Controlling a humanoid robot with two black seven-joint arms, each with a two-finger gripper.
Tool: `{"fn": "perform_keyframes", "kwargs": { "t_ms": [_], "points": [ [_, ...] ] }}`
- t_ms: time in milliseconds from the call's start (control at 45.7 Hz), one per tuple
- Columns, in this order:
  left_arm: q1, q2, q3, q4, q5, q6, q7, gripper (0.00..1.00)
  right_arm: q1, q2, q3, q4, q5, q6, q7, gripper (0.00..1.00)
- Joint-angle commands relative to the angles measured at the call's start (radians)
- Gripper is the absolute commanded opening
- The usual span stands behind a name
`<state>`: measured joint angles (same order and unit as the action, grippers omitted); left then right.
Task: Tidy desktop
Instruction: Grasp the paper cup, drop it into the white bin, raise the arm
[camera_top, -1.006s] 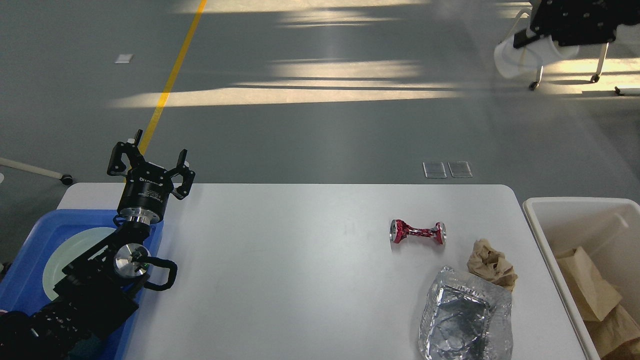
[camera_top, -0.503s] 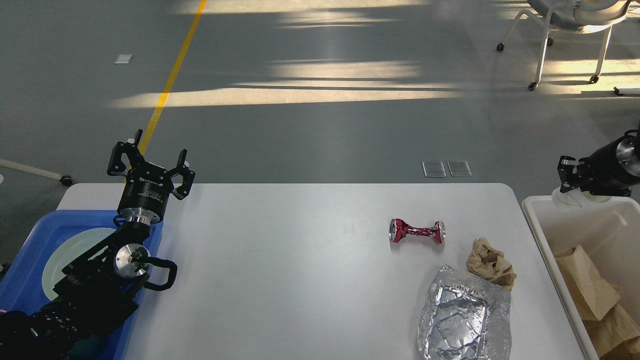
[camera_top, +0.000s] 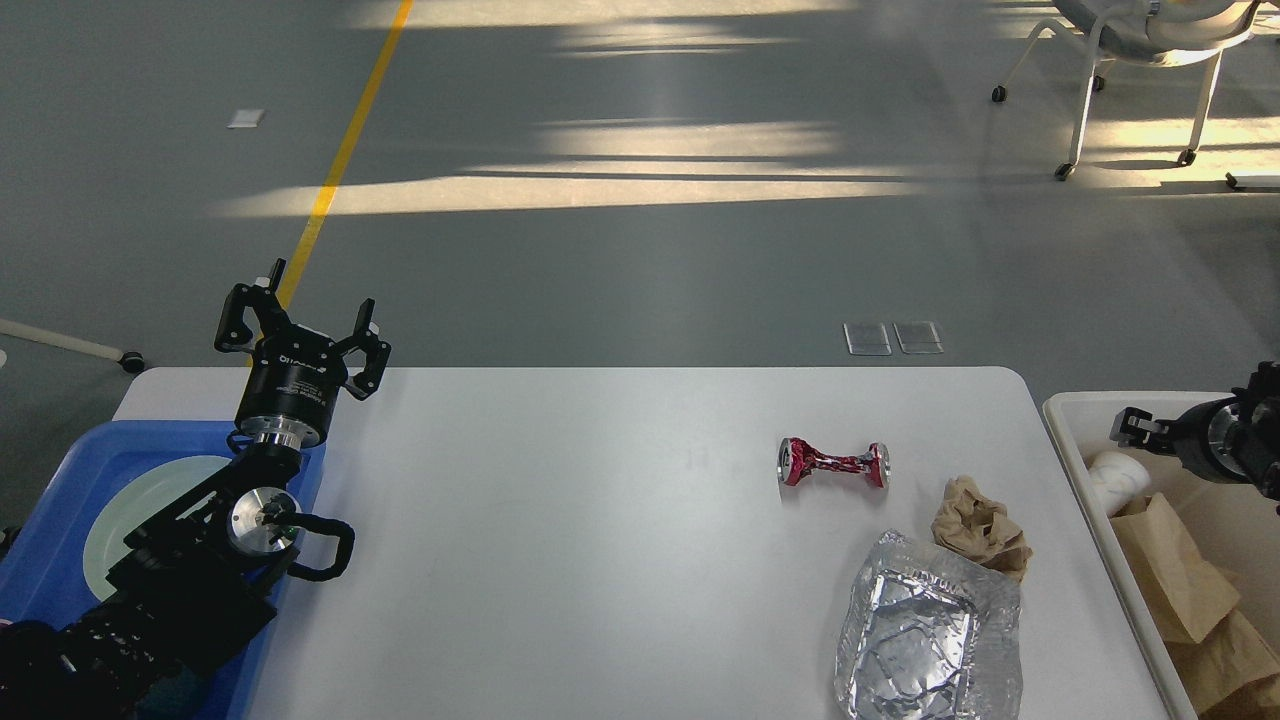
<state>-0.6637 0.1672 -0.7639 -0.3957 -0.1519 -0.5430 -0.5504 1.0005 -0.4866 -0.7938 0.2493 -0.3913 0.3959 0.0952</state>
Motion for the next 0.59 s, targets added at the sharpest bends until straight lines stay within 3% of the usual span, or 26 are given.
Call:
{"fn": "perform_keyframes", "kwargs": {
  "t_ms": [0, 153, 306, 569],
  "points": [
    [0.001, 0.0, 0.0, 0.0, 0.0, 0.0, 0.001, 0.96, 0.016, -0.001, 0.005, 0.015, 0.0, 0.0, 0.001, 1.0],
    [0.001, 0.0, 0.0, 0.0, 0.0, 0.0, 0.0, 0.96, 0.102, -0.012, 0.01, 0.068, 0.002, 0.014, 0.004, 1.0],
    [-0.001, 0.0, 0.0, 0.0, 0.0, 0.0, 0.001, 0.96, 0.294, -0.098, 0.01, 0.283, 0.002, 0.053, 0.001, 1.0],
    [0.001, 0.0, 0.0, 0.0, 0.0, 0.0, 0.0, 0.96, 0.674, -0.179, 0.001, 0.593, 0.0, 0.25, -0.005, 0.99]
  ]
}}
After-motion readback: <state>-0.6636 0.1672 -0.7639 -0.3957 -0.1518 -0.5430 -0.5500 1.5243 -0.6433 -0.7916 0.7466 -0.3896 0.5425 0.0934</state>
